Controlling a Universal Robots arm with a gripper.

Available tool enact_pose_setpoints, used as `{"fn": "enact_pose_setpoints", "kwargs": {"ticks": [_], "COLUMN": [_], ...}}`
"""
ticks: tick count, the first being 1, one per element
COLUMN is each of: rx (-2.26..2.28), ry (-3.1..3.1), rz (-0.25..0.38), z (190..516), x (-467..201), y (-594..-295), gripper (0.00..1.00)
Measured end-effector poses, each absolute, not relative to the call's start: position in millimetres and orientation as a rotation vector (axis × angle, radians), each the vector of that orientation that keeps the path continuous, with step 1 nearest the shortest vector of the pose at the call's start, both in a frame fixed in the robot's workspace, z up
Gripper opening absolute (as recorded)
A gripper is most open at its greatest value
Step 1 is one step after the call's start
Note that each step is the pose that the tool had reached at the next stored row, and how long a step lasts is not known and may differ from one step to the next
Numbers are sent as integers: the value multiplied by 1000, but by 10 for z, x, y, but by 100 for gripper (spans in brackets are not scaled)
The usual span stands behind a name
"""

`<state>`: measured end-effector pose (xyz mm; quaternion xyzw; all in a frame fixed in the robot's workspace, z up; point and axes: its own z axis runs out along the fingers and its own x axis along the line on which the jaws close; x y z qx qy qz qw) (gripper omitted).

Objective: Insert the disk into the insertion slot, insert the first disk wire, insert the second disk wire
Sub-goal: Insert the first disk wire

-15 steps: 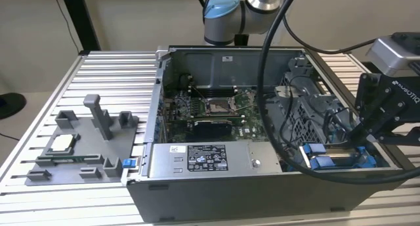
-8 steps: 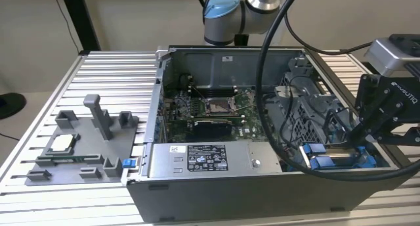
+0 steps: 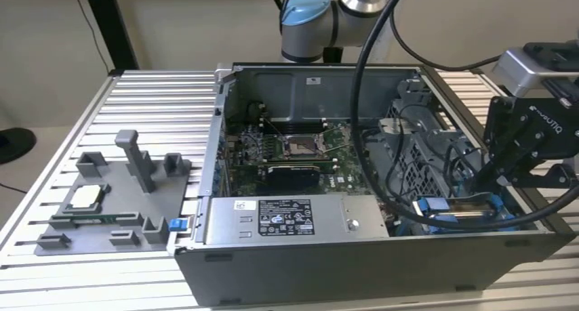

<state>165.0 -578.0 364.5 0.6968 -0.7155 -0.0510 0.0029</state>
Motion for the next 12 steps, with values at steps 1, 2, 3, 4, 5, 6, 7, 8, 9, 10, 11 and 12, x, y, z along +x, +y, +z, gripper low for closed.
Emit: {"fn": "enact_pose_setpoints", "kwargs": {"ticks": [1,2,3,4,5,6,7,8,9,10,11,12], "rx": [2186,2187,2188,2189,2189,2189,2189,2187,2185,2182,2181,2179], "ry": [-2244,-2245,-2246,-2247,-2247,-2248,-2249,-2251,-2254,-2256,-2258,-2260], "rz": [-159,-157,-155,-154,-152,-151,-151,-151,-151,-151,-150,-150], "z": [3635,3625,3615,3603,3589,3573,3555,3538,3525,3515,3505,3493], "x": [1658,1667,1675,1681,1686,1690,1693,1695,1698,1701,1704,1706], "y": [-5765,-5752,-5743,-5742,-5742,-5742,-5742,-5741,-5741,-5741,-5741,-5742], "gripper": [0,0,0,0,0,0,0,0,0,0,0,0]}}
